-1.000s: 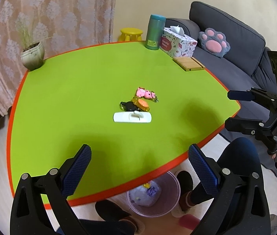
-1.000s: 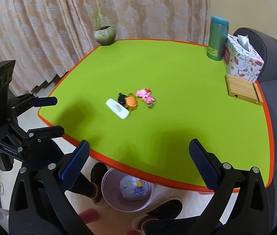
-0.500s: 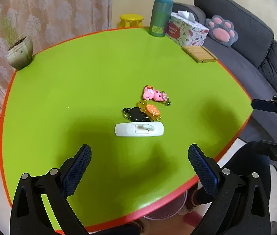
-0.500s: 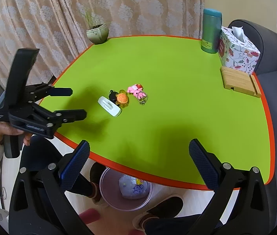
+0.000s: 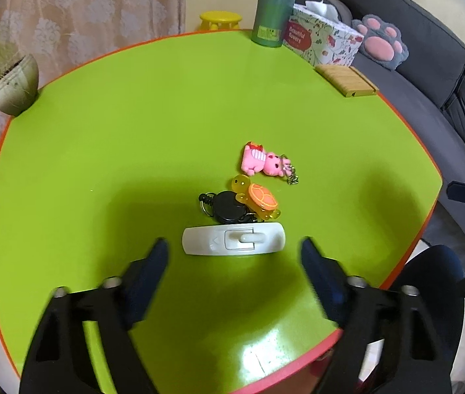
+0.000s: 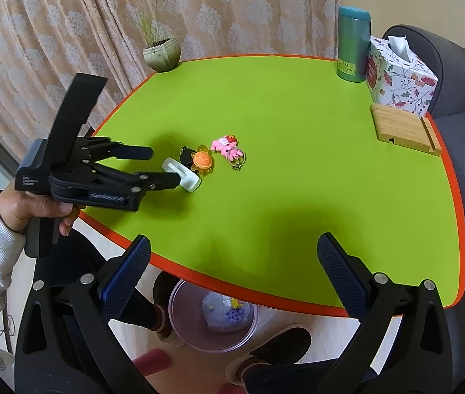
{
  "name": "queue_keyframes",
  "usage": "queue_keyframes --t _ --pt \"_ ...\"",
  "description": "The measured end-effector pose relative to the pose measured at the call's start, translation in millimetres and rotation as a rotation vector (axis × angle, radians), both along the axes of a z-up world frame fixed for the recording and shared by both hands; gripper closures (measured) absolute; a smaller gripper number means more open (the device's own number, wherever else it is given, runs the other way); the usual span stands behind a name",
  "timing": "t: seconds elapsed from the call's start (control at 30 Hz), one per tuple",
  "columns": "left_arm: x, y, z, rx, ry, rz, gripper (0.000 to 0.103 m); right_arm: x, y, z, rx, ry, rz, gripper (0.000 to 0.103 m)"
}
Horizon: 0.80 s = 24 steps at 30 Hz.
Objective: Collect trash
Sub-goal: 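Reach the left tool to the white plastic hook strip and grasp it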
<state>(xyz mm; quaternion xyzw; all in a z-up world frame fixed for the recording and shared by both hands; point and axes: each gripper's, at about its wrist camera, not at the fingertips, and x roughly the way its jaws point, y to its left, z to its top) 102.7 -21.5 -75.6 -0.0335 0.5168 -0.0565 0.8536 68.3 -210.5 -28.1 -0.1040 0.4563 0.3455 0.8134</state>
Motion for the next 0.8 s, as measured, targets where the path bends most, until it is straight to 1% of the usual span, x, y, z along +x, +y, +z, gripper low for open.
queue_keyframes --t 0.03,0.1,0.13,0.2,0.37,0.4,0.5,0.8 --pt "1.0 -0.2 -1.0 -0.002 0.002 -0.001 0.037 -0.2 -0.3 -0.3 0.001 0.001 0.0 0.004" --pt "2.1 -0.2 -2.6 -0.004 0.003 -0.002 0.047 0.0 -0.5 -1.2 0.003 0.004 0.0 0.004" --pt "2.3 -0.3 -3.1 -0.006 0.003 -0.002 0.049 0.4 -0.7 -1.8 0.003 0.005 -0.001 0.004" --pt "3.3 -1.2 -4.8 -0.012 0.007 -0.008 0.058 1.2 -1.0 -2.9 0.004 0.008 -0.002 0.004" --pt "4.7 -4.0 -6.0 -0.021 0.009 -0.017 0.07 2.3 -1.0 -5.4 0.005 0.014 -0.002 0.004" --pt "4.5 -4.8 -6.0 -0.019 0.007 -0.02 0.075 2.3 -0.9 -5.4 0.004 0.014 -0.002 0.004" --pt "4.6 -7.0 -6.6 -0.021 0.006 -0.027 0.086 2.3 -0.7 -5.5 0.004 0.015 -0.001 0.004" --pt "-1.0 -10.6 4.4 -0.03 -0.023 -0.041 0.095 2.9 3.1 -5.8 -0.001 0.01 0.005 0.004"
